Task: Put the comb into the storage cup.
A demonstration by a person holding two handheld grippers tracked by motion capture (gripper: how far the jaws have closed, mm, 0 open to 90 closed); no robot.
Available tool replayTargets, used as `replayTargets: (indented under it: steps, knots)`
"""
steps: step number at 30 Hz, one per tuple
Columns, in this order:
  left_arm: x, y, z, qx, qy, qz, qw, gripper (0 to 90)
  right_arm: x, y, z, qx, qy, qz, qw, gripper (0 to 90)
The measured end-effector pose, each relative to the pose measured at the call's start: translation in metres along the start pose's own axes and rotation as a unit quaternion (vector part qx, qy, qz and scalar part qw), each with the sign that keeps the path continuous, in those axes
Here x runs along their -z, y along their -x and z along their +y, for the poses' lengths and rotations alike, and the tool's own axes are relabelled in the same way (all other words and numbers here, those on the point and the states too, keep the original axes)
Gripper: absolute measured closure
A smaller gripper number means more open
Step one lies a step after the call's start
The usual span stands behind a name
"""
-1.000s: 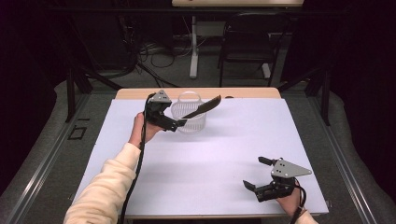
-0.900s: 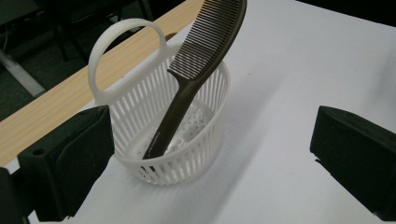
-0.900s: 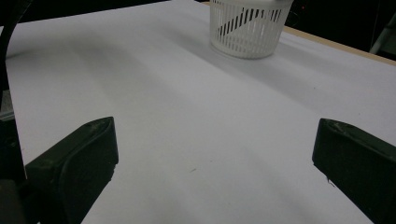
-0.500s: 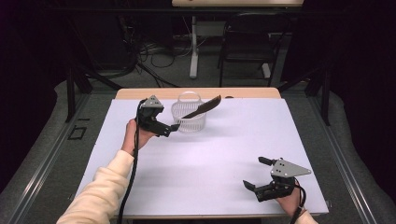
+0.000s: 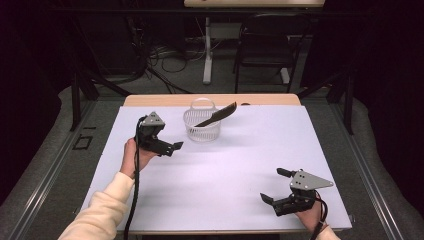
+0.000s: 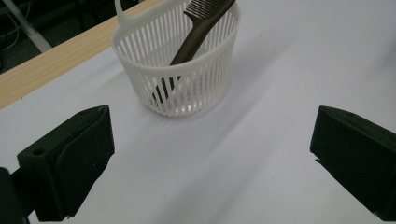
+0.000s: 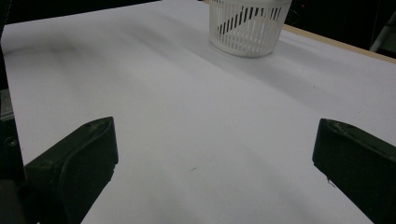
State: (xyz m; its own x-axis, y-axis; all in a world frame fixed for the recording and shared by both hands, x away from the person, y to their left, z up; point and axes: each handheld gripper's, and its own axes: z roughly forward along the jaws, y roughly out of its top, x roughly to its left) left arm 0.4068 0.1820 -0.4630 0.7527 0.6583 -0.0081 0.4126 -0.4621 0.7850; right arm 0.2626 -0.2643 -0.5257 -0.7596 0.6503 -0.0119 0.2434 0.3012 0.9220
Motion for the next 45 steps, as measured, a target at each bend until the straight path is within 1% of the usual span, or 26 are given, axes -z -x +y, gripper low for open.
replayTargets:
  steps: [5,12,17,22,27,28,29,33,38,45]
  knots:
    - [0.005,0.001,-0.011,0.010,-0.007,-0.002,0.9999,0.0,0.000,0.000,0.000,-0.001,-0.001,0.002,1.0000,0.0]
    - [0.012,0.005,-0.027,0.016,-0.006,0.003,0.9998,0.0,-0.001,0.000,0.000,-0.001,-0.001,0.001,1.0000,0.0]
    - [0.016,0.010,-0.037,0.023,-0.007,0.004,0.9997,0.0,0.001,0.000,0.000,0.001,0.003,0.000,1.0000,0.0]
    - [0.018,0.015,-0.046,0.026,-0.008,0.005,0.9996,0.0,0.000,0.000,0.000,-0.001,0.000,0.000,1.0000,0.0]
    - [0.021,0.020,-0.053,0.030,-0.007,0.005,0.9995,0.0,0.000,0.000,0.000,-0.002,-0.001,0.000,1.0000,0.0]
    - [0.022,0.021,-0.054,0.028,-0.008,0.008,0.9996,0.0,0.000,0.000,0.000,-0.001,-0.001,0.000,1.0000,0.0]
    - [0.023,0.022,-0.055,0.031,-0.006,0.008,0.9995,0.0,0.000,0.000,0.000,-0.001,-0.001,0.000,1.0000,0.0]
    - [0.025,0.024,-0.061,0.032,-0.006,0.011,0.9994,0.0,0.000,0.000,0.000,-0.001,-0.001,0.000,1.0000,0.0]
    - [0.029,0.025,-0.067,0.036,-0.005,0.013,0.9993,0.0,0.000,0.000,0.000,-0.002,-0.002,-0.002,1.0000,0.0]
    - [0.037,0.029,-0.075,0.038,0.002,0.022,0.9990,0.0,0.000,0.001,0.000,0.001,-0.002,-0.002,1.0000,0.0]
